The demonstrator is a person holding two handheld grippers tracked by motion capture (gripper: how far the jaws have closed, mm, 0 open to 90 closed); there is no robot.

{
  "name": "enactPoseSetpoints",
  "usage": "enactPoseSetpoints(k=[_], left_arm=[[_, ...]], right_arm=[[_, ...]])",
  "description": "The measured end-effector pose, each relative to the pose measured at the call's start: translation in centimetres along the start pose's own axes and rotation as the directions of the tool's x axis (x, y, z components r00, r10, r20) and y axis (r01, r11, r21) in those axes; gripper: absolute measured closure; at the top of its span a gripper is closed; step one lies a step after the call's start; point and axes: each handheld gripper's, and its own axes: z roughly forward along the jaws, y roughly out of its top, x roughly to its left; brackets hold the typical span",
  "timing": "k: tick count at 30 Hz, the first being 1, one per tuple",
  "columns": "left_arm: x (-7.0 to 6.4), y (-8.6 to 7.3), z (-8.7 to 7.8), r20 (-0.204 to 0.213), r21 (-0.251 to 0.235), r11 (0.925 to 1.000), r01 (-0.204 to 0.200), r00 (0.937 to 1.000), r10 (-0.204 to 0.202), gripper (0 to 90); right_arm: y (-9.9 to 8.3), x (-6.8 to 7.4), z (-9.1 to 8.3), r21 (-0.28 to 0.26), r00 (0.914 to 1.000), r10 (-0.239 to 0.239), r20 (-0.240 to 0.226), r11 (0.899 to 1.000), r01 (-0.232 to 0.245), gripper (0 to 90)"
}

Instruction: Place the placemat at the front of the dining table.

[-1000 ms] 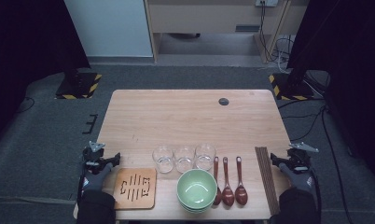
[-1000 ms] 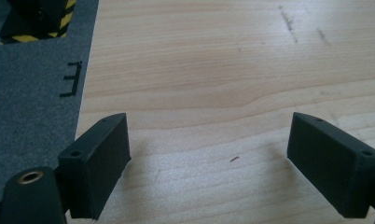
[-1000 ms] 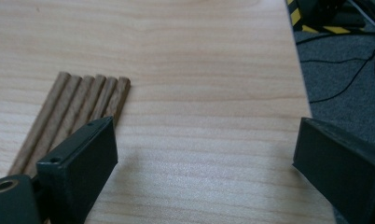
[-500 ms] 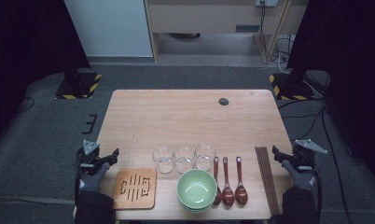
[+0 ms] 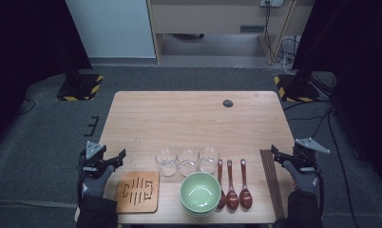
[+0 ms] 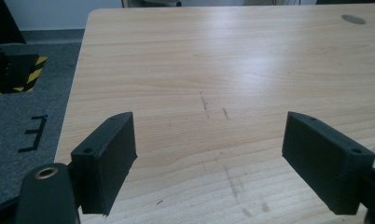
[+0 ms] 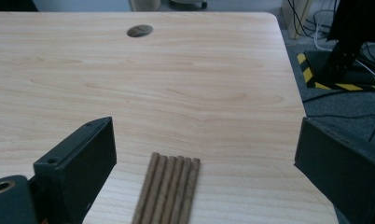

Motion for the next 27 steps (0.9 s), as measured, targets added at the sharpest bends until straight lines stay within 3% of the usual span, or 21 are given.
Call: enactPoseSetpoints(k=[13,27], left_arm=[[-1.1,0.5,-1.3,0.031,-0.027,0.9992,-0.030,0.9991,0.031,17.0],[-1.6,-0.2,-1.5,0.032,-0.002,0.9986,-0.053,0.9981,0.053,15.7]], right_arm=[[2.1,3.5,-1.1,-0.057,0.9961,-0.059,-0.066,0.997,0.055,4.0],[5.1,8.3,-2.3,-0.145,0.9802,-0.114,-0.162,0.985,0.091,2.3]])
